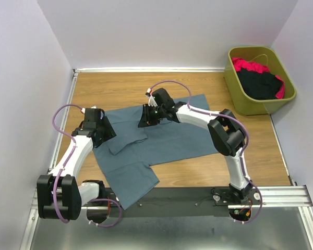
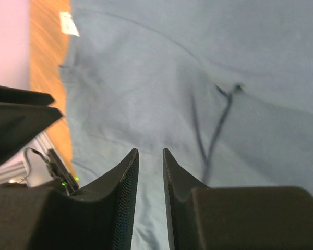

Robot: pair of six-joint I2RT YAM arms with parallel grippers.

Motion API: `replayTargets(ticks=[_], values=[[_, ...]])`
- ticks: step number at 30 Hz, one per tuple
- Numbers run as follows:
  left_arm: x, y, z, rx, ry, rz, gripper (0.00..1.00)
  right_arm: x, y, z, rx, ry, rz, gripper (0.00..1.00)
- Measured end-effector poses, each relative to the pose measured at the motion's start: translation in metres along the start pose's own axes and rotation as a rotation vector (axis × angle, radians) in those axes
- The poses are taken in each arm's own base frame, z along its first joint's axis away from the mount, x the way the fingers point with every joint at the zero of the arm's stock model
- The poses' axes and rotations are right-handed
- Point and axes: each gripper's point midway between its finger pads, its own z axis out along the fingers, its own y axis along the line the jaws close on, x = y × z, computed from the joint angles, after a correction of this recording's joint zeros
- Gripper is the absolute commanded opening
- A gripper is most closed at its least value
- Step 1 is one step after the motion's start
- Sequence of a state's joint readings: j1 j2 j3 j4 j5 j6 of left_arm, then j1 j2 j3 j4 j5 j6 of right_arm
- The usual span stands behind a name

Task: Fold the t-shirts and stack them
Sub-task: Fold the tshirt

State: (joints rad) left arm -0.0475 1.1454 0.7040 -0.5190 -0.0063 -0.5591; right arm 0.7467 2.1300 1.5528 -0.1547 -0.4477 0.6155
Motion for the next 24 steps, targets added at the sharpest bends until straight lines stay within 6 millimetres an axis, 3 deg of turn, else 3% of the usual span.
replayTargets(ticks=[9, 14, 24], values=[[0.013, -0.001, 0.003, 0.015, 0.05, -0.007, 0.66, 0.028, -0.022, 0.001, 0.046, 0.07, -0.005, 0.34], [0.03, 0.007, 0.005, -0.01, 0.108, -0.02, 0.66, 0.031, -0.024, 0.0, 0.05, 0.082, -0.014, 0.33], [0.041, 0.012, 0.01, -0.037, 0.158, -0.035, 0.66, 0.037, -0.027, 0.006, 0.03, 0.114, -0.029, 0.34]])
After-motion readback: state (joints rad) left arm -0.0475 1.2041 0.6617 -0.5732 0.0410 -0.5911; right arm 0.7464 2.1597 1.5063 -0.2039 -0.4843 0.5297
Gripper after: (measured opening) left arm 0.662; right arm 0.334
